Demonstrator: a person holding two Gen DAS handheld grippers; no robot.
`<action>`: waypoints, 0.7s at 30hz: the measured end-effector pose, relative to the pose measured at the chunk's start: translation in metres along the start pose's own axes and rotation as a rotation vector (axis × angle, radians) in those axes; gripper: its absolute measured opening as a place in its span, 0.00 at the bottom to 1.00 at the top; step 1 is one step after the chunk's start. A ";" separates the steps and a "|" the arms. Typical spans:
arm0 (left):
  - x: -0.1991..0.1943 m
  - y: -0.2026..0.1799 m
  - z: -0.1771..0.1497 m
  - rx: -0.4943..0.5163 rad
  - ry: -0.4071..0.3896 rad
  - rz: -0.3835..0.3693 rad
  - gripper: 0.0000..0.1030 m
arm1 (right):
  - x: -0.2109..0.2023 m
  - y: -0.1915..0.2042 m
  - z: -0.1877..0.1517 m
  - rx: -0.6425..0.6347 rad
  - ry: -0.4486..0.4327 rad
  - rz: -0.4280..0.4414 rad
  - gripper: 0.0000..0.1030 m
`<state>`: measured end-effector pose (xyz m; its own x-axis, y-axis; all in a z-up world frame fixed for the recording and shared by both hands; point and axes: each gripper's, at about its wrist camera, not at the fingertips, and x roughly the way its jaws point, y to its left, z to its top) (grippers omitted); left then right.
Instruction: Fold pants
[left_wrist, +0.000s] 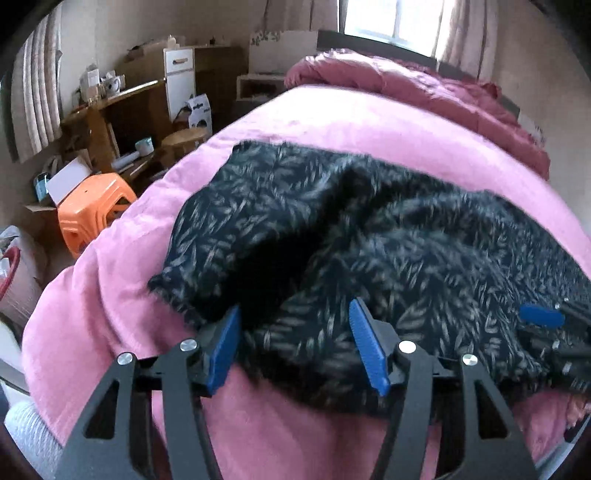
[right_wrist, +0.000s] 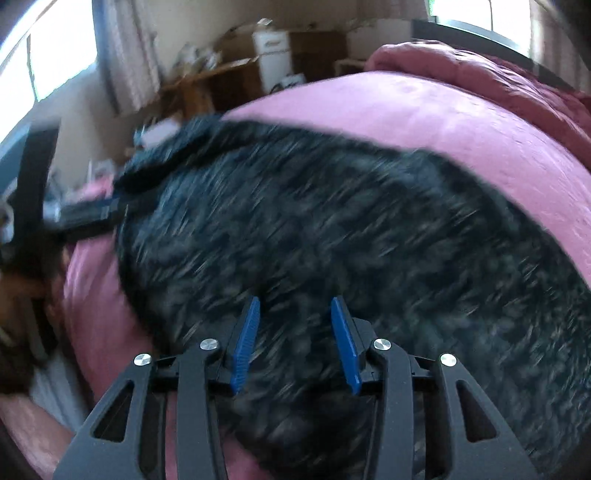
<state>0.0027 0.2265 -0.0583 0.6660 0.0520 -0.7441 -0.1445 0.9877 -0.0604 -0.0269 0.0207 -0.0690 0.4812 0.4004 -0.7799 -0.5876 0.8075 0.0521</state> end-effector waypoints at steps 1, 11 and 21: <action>-0.003 -0.001 -0.003 0.019 0.007 0.011 0.57 | -0.004 0.007 -0.006 -0.026 0.007 -0.009 0.39; -0.036 -0.014 0.006 -0.059 -0.097 -0.095 0.71 | -0.060 -0.049 -0.031 0.284 -0.131 0.118 0.44; -0.001 -0.110 0.004 0.210 -0.122 -0.159 0.82 | -0.085 -0.159 -0.065 0.667 -0.137 -0.234 0.44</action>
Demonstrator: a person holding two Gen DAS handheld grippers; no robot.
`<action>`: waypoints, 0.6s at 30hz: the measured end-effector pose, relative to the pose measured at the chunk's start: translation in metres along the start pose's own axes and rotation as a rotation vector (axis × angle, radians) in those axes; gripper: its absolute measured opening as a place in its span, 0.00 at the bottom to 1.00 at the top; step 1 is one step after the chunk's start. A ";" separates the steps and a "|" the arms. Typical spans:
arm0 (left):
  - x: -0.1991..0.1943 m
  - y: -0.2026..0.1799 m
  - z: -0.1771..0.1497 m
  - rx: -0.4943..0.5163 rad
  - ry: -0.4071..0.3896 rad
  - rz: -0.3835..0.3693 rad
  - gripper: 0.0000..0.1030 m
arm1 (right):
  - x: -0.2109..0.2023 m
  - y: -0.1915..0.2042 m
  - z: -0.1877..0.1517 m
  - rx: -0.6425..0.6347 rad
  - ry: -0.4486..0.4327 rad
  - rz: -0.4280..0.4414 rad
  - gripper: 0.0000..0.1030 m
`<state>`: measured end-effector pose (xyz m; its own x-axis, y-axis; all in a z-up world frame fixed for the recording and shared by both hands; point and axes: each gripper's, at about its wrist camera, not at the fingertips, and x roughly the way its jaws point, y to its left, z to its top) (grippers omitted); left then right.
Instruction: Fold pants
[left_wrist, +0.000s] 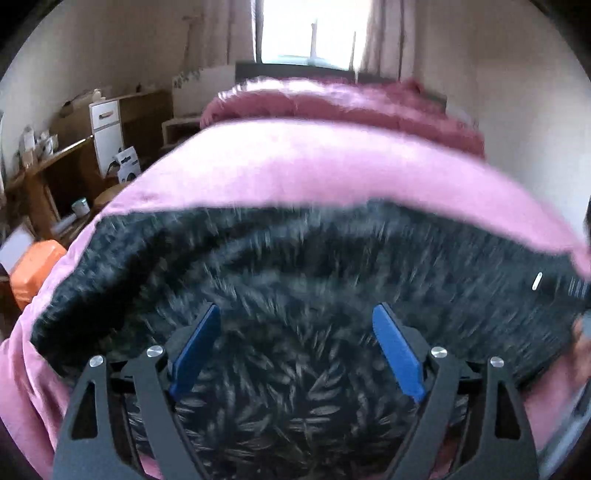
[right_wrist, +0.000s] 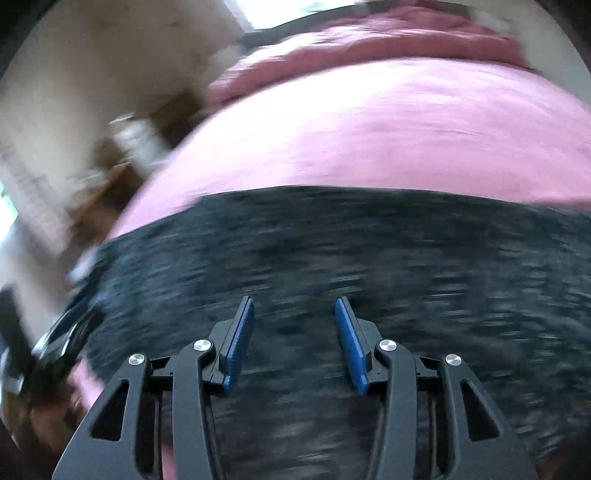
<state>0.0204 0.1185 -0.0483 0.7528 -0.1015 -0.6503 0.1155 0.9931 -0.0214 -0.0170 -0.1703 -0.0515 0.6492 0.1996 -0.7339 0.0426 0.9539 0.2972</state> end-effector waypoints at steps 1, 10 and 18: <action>0.004 0.000 -0.007 0.005 0.012 0.001 0.82 | 0.002 -0.012 0.001 0.046 -0.001 -0.022 0.44; -0.005 0.006 -0.014 -0.030 -0.021 -0.077 0.88 | -0.086 -0.079 0.002 0.316 -0.297 0.010 0.65; -0.006 0.008 -0.011 -0.044 -0.027 -0.103 0.91 | -0.170 -0.164 -0.027 0.548 -0.418 0.019 0.65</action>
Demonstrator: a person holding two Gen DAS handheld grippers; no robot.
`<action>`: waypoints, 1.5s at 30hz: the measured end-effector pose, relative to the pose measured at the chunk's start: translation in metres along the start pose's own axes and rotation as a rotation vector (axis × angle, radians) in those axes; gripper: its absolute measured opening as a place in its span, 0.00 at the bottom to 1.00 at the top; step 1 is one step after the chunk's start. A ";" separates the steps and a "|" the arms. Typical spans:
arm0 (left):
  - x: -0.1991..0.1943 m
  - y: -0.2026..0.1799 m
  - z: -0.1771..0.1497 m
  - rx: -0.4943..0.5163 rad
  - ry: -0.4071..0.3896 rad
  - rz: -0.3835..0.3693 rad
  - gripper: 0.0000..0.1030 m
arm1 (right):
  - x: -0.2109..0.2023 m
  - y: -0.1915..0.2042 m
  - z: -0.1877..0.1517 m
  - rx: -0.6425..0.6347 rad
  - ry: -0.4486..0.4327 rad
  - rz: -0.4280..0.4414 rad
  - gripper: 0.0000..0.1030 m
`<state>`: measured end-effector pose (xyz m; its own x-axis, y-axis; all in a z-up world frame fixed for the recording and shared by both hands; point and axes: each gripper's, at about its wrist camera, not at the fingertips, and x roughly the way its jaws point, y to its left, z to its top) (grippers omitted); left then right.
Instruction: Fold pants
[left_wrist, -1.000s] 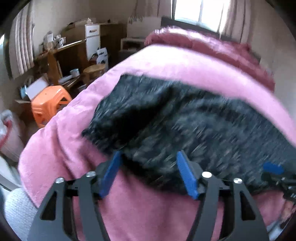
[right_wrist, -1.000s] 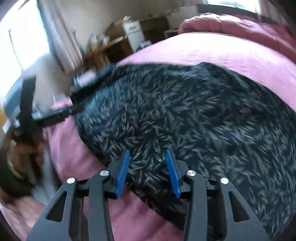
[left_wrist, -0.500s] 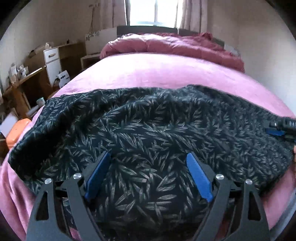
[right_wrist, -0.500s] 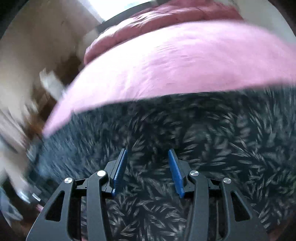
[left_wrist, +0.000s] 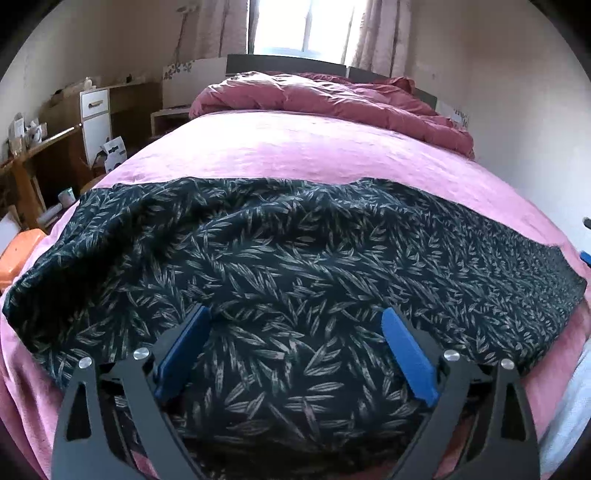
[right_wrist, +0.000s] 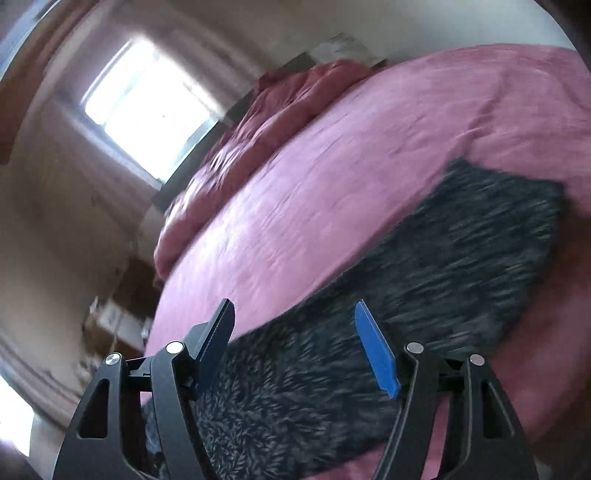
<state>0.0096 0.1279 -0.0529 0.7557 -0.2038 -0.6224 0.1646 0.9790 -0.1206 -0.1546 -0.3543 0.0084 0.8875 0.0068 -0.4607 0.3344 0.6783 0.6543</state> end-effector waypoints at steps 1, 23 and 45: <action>0.000 0.000 0.000 -0.003 0.000 -0.004 0.92 | -0.009 -0.012 0.008 0.038 -0.011 -0.012 0.65; 0.003 0.010 0.003 -0.006 0.003 -0.021 0.95 | -0.009 -0.175 0.037 0.432 -0.049 -0.092 0.51; -0.019 0.031 -0.003 -0.135 -0.131 -0.046 0.98 | 0.011 -0.126 0.070 0.381 -0.059 -0.046 0.10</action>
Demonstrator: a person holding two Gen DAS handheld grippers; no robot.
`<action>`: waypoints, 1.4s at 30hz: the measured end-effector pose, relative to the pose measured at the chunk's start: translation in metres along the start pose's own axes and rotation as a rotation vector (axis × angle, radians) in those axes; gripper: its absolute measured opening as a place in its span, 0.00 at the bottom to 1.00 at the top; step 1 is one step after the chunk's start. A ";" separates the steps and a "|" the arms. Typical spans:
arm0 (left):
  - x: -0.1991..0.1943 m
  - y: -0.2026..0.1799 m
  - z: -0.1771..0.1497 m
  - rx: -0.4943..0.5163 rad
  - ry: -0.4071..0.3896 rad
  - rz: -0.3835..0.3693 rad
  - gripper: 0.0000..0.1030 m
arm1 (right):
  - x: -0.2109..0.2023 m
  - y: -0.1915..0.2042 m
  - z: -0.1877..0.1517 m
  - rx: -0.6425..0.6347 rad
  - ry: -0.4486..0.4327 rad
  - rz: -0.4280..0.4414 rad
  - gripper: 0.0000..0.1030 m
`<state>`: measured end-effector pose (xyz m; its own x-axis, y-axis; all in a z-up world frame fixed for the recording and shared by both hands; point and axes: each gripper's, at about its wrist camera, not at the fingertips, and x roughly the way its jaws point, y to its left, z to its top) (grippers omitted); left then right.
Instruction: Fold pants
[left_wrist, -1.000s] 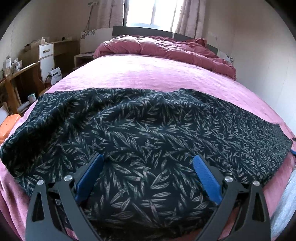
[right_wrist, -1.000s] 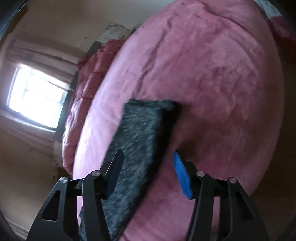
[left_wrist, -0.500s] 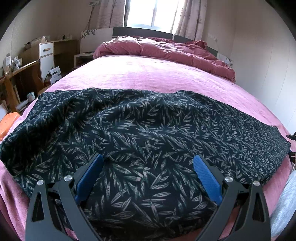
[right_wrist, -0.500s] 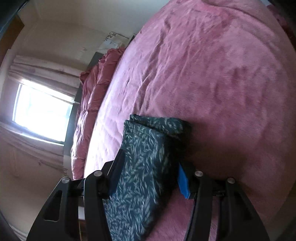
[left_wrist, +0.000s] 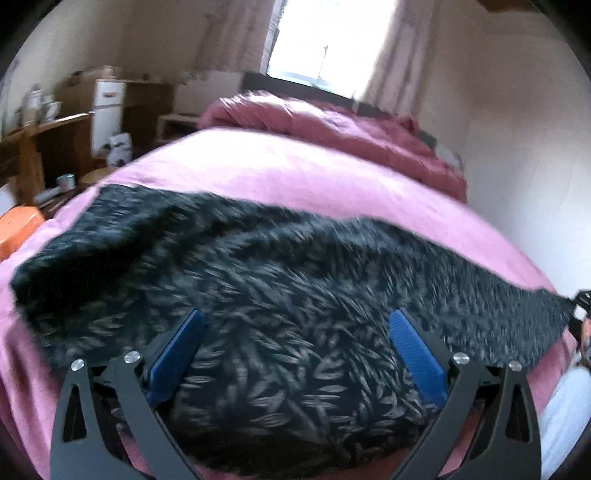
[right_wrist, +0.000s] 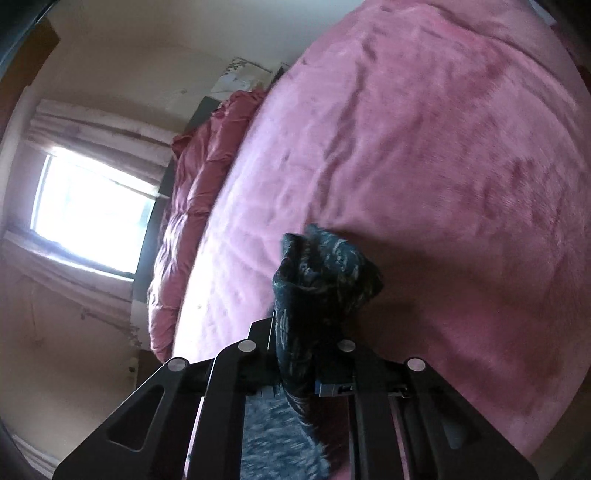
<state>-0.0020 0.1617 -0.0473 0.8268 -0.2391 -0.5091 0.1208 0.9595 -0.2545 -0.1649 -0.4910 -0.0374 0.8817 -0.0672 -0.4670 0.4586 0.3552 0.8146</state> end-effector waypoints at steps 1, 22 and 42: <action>-0.002 0.002 0.001 -0.013 -0.011 0.011 0.98 | -0.003 0.012 -0.002 -0.024 -0.001 -0.001 0.10; 0.013 0.018 -0.001 -0.100 0.030 0.045 0.98 | 0.027 0.209 -0.180 -0.500 0.210 0.255 0.10; 0.014 0.015 -0.004 -0.102 0.015 0.050 0.98 | 0.081 0.180 -0.332 -0.925 0.629 0.194 0.46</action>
<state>0.0090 0.1726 -0.0614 0.8220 -0.1940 -0.5355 0.0223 0.9504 -0.3101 -0.0483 -0.1225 -0.0426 0.5970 0.4519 -0.6629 -0.1679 0.8784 0.4475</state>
